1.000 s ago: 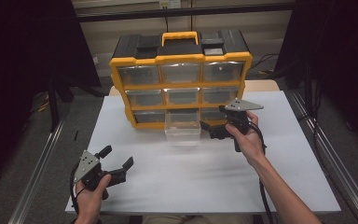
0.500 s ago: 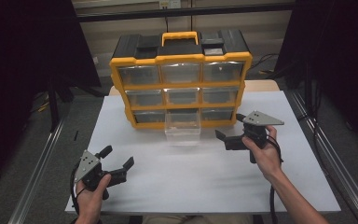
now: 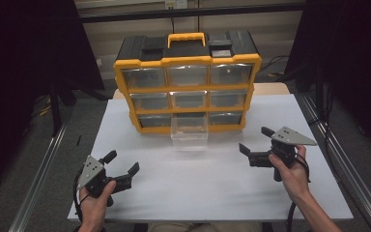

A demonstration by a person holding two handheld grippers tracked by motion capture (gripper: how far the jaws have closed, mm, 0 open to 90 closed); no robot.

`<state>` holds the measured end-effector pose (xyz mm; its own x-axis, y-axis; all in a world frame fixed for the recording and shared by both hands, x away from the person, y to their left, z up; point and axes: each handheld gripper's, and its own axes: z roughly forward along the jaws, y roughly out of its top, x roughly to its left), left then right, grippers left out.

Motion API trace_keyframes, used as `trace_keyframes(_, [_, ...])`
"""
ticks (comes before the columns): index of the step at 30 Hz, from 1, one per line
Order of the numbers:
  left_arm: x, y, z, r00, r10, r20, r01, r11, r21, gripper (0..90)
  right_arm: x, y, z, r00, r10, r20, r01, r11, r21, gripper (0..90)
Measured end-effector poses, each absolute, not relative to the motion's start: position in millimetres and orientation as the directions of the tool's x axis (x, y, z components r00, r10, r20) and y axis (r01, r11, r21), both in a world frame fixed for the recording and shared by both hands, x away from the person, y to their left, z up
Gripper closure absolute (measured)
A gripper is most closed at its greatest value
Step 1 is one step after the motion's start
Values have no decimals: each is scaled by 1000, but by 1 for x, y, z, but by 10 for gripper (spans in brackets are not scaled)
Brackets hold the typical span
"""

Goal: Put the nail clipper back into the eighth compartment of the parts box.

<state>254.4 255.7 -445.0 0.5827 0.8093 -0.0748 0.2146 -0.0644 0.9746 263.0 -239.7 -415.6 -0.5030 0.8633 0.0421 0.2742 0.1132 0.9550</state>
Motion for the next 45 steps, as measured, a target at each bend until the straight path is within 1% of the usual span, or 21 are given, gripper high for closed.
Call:
trace_keyframes(4, [255, 256, -444, 581, 810, -75, 214, -63, 975, 56, 253, -248, -418, -489, 871, 42, 276, 108, 955, 3])
trace_keyframes(11, [254, 257, -444, 572, 817, -78, 214, -57, 975, 58, 240, -266, -431, -440, 895, 72, 309, 76, 948, 6])
trace_keyframes(17, [253, 258, -444, 573, 816, -82, 211, -50, 976, 58, 226, -276, -438, -406, 911, 75, 330, 69, 941, 6])
trace_keyframes(27, [252, 256, -443, 570, 819, -58, 199, -69, 978, 58, 205, -293, -448, -367, 927, 76, 362, 67, 930, 9])
trace_keyframes(32, [251, 258, -443, 581, 812, -54, 187, -68, 980, 50, 197, -299, -451, -367, 927, 76, 371, 71, 926, 9])
trace_keyframes(36, [253, 259, -445, 568, 821, -53, 203, -77, 976, 50, 192, -302, -455, -357, 931, 76, 374, 68, 925, 9])
trace_keyframes(39, [252, 258, -445, 556, 828, -73, 205, -52, 977, 50, 193, -303, -461, -361, 929, 80, 391, 73, 917, 10])
trace_keyframes(41, [251, 259, -443, 564, 824, -51, 199, -76, 977, 50, 193, -304, -462, -360, 929, 86, 395, 69, 916, 10])
trace_keyframes(45, [252, 260, -443, 565, 823, -58, 196, -65, 979, 50, 194, -302, -461, -367, 927, 77, 384, 76, 920, 10])
